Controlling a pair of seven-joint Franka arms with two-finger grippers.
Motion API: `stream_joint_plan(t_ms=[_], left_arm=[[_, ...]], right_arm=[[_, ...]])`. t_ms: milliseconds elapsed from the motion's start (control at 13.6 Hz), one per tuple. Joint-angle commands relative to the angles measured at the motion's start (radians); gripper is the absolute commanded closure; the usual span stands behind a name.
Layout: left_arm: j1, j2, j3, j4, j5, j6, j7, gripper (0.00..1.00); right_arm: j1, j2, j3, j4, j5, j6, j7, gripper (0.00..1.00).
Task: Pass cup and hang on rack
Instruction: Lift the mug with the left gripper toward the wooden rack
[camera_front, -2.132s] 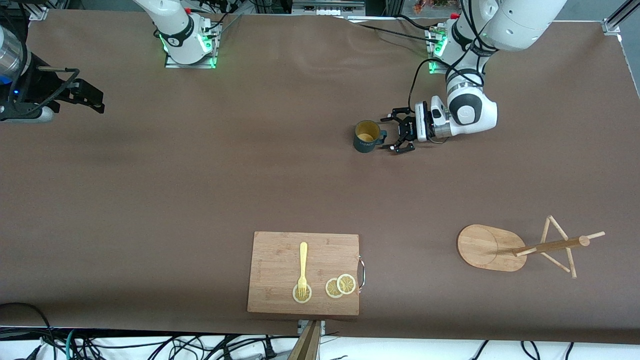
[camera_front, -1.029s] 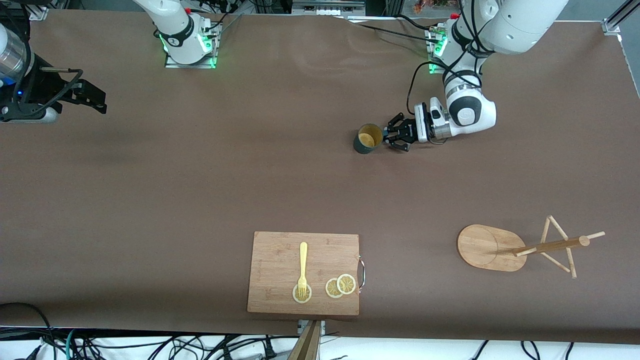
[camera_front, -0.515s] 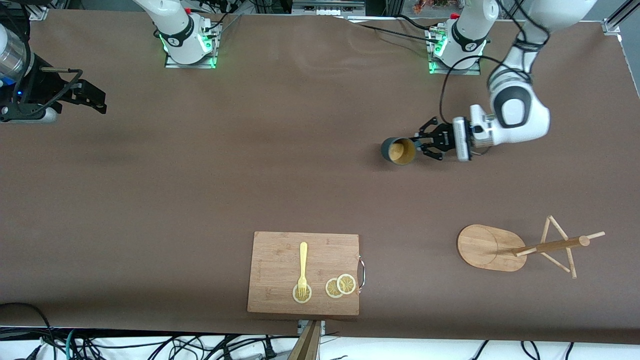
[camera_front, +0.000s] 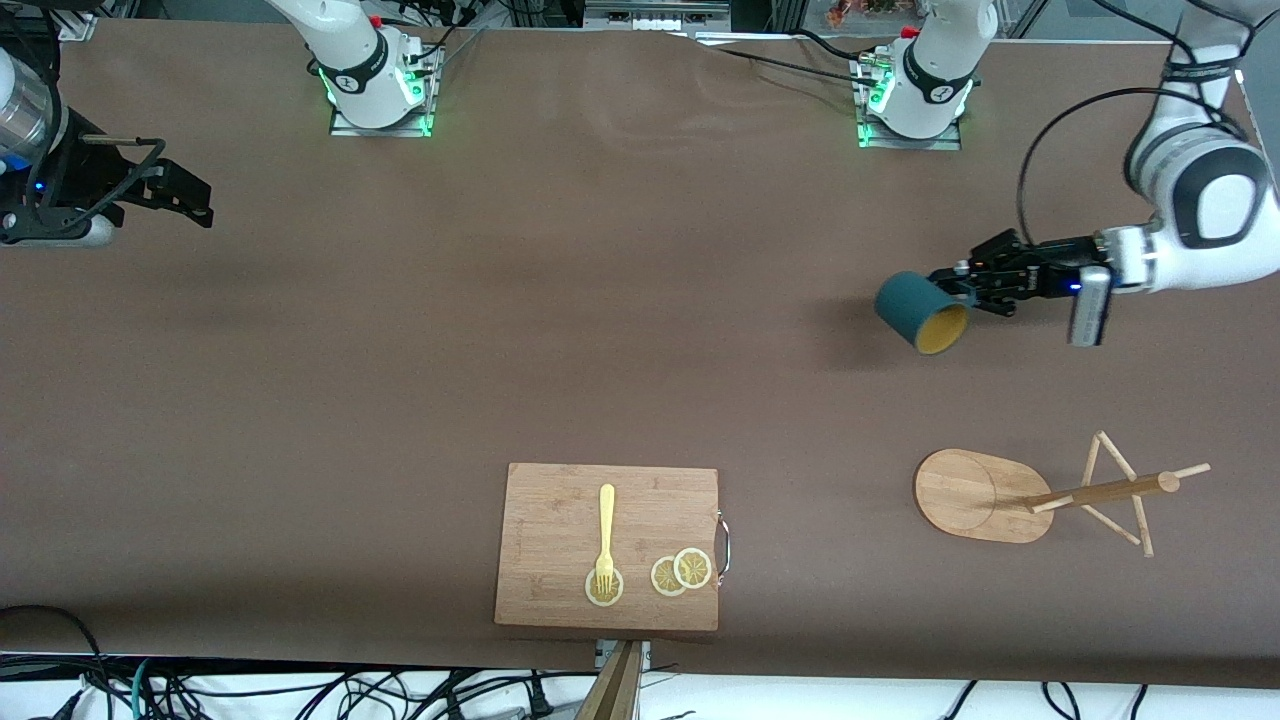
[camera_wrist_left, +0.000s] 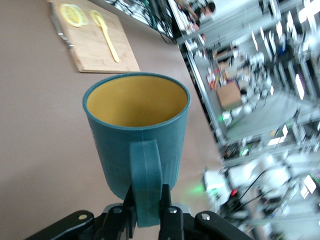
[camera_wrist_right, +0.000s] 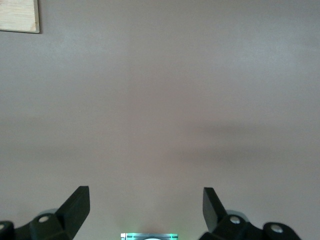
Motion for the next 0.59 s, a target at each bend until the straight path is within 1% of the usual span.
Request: stream_joint_plan(t_ms=[0, 221, 294, 515], left_arm=[[0.084, 0.012, -0.006, 0.063, -0.005, -0.075, -0.234, 1.00], [0.156, 0.073, -0.007, 0.069, -0.161, -0.119, -0.418, 1.00], [0.168, 0.088, -0.007, 0.077, -0.184, -0.122, -0.450, 1.00], [0.178, 0.202, -0.007, 0.170, -0.264, -0.156, -0.464, 1.00]], right_arm=[[-0.006, 0.001, 0.004, 0.016, -0.008, -0.022, 0.005, 0.00], [-0.006, 0.003, 0.004, 0.016, -0.008, -0.022, 0.005, 0.00], [-0.006, 0.003, 0.004, 0.016, -0.008, -0.022, 0.006, 0.00], [-0.006, 0.001, 0.004, 0.016, -0.008, -0.022, 0.006, 0.00]])
